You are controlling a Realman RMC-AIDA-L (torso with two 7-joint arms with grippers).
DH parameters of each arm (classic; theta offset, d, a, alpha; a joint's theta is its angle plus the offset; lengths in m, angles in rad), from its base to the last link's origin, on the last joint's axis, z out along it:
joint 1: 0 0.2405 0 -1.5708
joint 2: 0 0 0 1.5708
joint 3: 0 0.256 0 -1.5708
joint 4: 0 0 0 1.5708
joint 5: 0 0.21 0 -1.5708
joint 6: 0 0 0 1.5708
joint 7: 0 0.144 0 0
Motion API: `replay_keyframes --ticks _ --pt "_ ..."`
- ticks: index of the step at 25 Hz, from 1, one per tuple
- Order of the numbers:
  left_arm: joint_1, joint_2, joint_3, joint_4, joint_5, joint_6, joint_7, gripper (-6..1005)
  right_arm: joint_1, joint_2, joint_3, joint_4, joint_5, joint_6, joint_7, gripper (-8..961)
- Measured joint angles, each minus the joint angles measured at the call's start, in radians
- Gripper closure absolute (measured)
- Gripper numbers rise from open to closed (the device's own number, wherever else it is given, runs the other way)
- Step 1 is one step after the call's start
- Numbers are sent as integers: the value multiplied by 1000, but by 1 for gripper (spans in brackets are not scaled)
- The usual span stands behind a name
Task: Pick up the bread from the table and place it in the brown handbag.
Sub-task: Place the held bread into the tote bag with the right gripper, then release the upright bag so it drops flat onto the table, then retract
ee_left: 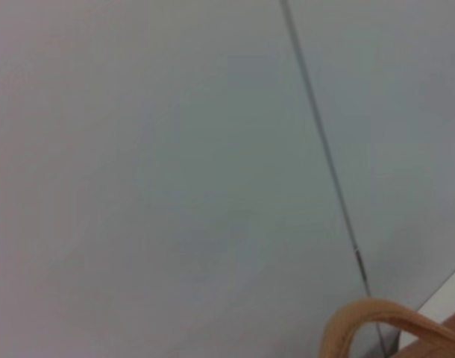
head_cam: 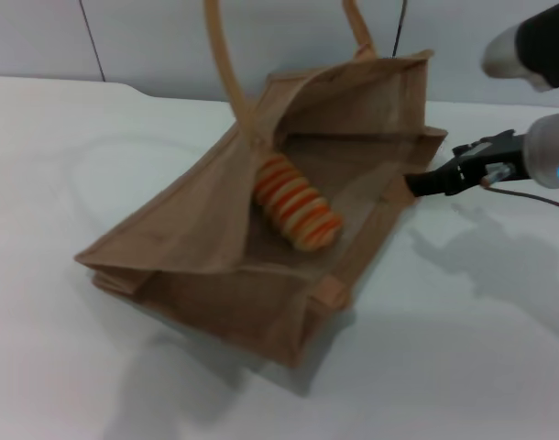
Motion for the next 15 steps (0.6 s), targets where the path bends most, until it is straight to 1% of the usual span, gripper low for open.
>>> replay_keyframes --ticks 4,7,11,14,15 --pt "24 -2 -22 -5 -3 17 19 891 -30 1 17 -35 -29 12 4 125" --pt "54 -4 -24 -5 -15 56 49 891 -39 4 56 -41 -68 22 9 124" --pt "123 -6 -24 -7 -67 158 69 891 -57 4 112 -44 -86 11 8 124" --pt "170 -2 -25 -16 -130 236 71 891 -79 4 142 -54 -87 -19 4 124" --pt "175 -1 -27 -23 -141 248 72 790 -86 4 150 -58 -87 -32 4 124"
